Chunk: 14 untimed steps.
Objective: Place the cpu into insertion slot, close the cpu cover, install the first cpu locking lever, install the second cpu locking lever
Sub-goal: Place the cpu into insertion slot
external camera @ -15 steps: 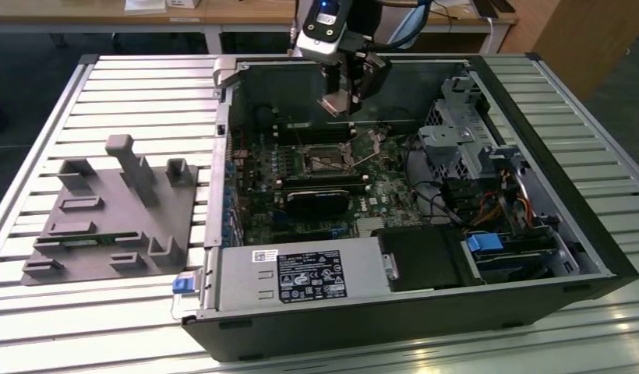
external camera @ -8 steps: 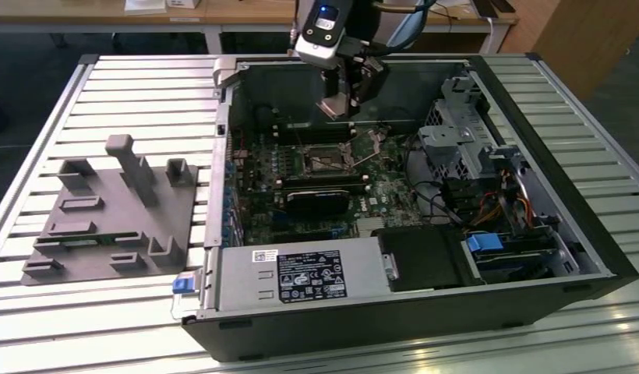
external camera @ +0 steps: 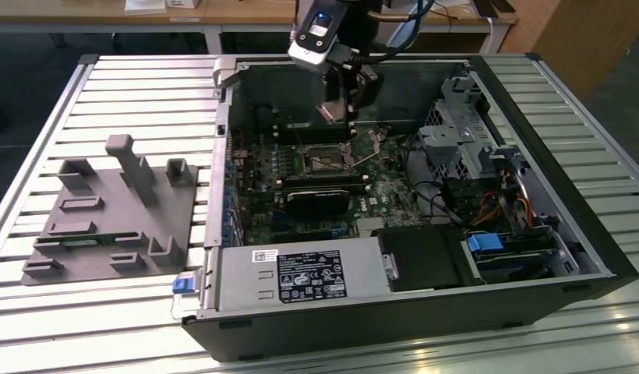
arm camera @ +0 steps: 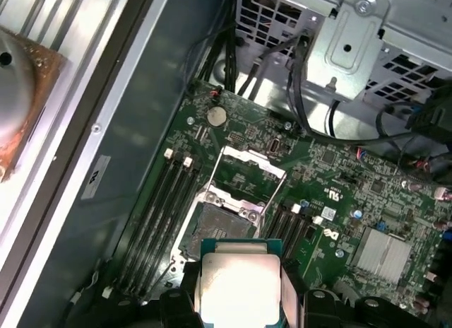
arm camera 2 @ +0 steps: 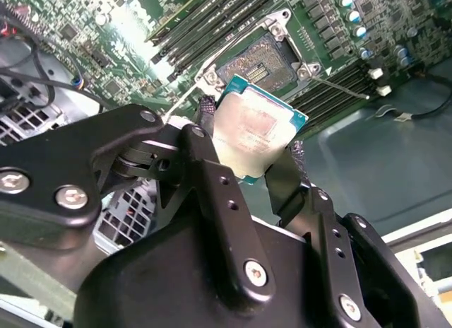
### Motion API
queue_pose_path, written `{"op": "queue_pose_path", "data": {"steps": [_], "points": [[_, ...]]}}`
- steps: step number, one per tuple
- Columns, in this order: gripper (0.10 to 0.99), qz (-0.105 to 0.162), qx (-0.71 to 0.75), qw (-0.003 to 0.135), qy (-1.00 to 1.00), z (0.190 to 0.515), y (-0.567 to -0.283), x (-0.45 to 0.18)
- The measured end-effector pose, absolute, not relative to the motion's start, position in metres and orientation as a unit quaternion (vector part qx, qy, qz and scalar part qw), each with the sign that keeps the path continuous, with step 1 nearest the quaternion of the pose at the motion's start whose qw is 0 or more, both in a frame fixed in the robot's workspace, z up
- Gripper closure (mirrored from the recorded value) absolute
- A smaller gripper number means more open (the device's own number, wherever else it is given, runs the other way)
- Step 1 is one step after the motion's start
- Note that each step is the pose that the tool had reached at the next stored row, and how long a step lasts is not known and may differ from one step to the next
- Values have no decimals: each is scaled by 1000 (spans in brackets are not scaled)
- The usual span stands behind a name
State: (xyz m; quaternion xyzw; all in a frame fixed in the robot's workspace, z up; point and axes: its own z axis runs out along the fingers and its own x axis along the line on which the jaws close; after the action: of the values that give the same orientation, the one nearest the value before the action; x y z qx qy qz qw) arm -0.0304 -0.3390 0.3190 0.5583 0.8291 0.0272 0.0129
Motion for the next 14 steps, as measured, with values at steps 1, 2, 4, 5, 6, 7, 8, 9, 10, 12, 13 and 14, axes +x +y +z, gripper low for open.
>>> {"op": "queue_pose_path", "data": {"steps": [1,2,4,5,6,7,8,9,10,12,13,14], "points": [[549,27,562,13,826,318,-339,-30],[549,27,566,13,824,317,-339,-31],[549,27,572,13,820,316,-338,-31],[549,27,575,13,817,315,-338,-31],[549,27,579,14,815,315,-338,-31],[549,27,582,14,812,314,-337,-31],[549,27,586,14,810,313,-337,-31],[549,27,589,14,807,313,-337,-31],[549,27,592,14,805,312,-337,-31],[549,26,598,14,801,310,-336,-31],[549,26,601,14,798,309,-336,-31],[549,26,605,14,796,308,-335,-31]]}}
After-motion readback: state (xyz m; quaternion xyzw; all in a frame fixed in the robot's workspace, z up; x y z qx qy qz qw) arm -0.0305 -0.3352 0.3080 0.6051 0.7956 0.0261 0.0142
